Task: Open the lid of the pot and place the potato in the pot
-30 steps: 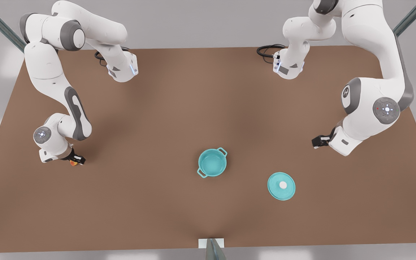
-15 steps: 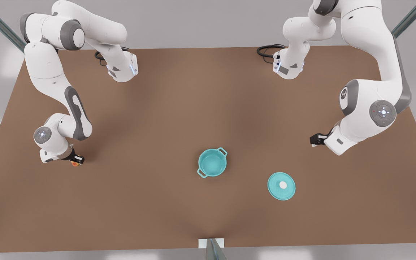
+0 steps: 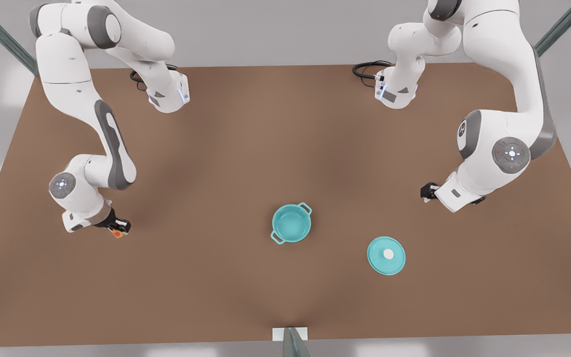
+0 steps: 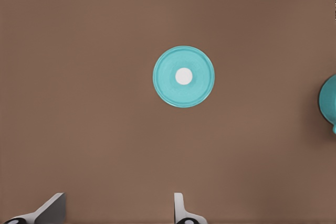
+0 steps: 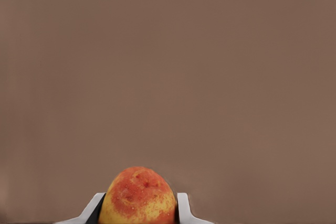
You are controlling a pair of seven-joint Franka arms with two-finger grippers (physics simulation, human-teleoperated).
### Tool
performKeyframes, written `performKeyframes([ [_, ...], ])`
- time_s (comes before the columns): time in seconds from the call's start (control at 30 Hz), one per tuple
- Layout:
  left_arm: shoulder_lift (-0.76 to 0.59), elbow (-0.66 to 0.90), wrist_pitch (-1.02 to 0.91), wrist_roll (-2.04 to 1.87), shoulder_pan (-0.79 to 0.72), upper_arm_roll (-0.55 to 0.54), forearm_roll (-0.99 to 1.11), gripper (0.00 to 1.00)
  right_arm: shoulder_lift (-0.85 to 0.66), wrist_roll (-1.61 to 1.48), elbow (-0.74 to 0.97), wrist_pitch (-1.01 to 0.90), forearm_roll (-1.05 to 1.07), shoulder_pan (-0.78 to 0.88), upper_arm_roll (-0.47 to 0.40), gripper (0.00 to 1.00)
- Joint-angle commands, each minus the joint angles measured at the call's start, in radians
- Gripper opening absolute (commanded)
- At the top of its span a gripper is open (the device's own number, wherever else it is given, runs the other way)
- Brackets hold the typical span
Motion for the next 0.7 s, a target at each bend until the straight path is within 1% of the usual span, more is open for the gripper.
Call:
performKeyframes([
  [0.0, -0.001, -0.001, 0.004, 0.024, -0.006, -0.001, 0.001, 1.00, -0.003, 0.355, 0.058, -0.213, -0.002, 0.005, 0.045, 0.56],
  [0.17, -0.001, 0.000, 0.005, 0.024, -0.006, 0.001, -0.002, 1.00, 0.001, 0.598, 0.204, -0.361, -0.001, 0.159, 0.048, 0.55],
  [0.23, -0.001, 0.000, 0.005, 0.024, -0.006, 0.001, -0.002, 1.00, 0.006, 0.710, 0.250, -0.388, 0.001, 0.238, 0.048, 0.55],
  [0.3, 0.000, 0.000, 0.005, 0.022, -0.006, -0.001, 0.001, 1.00, 0.052, 0.806, 0.360, -0.464, 0.014, 0.307, 0.048, 0.55],
  [0.37, -0.001, 0.002, 0.005, 0.028, -0.005, 0.001, 0.000, 1.00, 0.099, 0.904, 0.439, -0.489, 0.017, 0.374, 0.048, 0.55],
  [0.43, -0.001, 0.002, 0.007, 0.030, 0.000, 0.002, 0.000, 1.00, 0.127, 1.006, 0.479, -0.496, 0.013, 0.423, 0.048, 0.55],
  [0.53, -0.001, 0.000, 0.007, 0.025, -0.005, 0.001, 0.001, 1.00, 0.199, 1.158, 0.586, -0.496, 0.036, 0.509, 0.048, 0.55],
  [0.67, -0.001, 0.002, 0.007, 0.025, -0.003, 0.001, 0.004, 1.00, 0.326, 1.282, 0.785, -0.480, 0.056, 0.598, 0.046, 0.56],
])
